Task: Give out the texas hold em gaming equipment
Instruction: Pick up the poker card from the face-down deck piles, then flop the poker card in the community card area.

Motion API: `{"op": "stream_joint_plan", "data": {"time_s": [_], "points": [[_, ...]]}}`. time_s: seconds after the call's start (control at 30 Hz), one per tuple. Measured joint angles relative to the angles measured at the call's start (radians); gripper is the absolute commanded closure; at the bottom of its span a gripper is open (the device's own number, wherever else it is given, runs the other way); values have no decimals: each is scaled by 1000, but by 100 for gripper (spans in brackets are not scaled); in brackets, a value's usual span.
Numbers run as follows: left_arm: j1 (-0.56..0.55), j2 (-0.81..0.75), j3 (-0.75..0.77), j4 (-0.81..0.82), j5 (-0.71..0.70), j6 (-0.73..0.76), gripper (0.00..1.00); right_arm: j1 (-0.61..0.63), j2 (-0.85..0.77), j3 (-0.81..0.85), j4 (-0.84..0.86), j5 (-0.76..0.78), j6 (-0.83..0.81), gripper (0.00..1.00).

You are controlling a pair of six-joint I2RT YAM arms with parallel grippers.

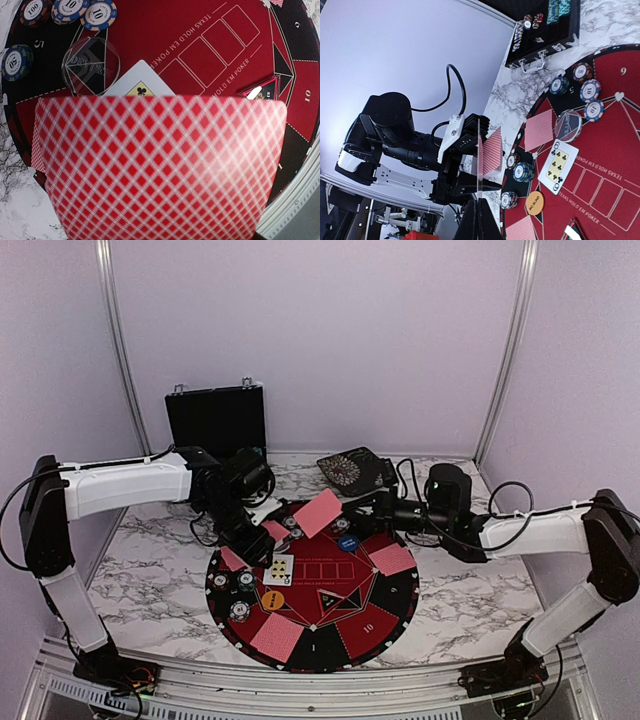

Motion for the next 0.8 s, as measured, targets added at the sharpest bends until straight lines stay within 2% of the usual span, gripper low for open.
{"op": "stream_joint_plan", "data": {"time_s": [0.17, 0.37, 0.6, 0.8], "points": [[35, 0, -2, 7, 4, -2, 66, -23, -26, 33, -188, 55, -198, 100], [78, 0, -2, 20, 5, -6, 65, 41, -26, 167, -430, 303, -576, 100], [105, 0, -2, 24, 6, -8, 66, 230, 62, 200, -456, 603, -981, 100], [118, 0, -2, 25, 6, -8, 66, 337, 186, 196, -443, 782, -1217, 100]]}}
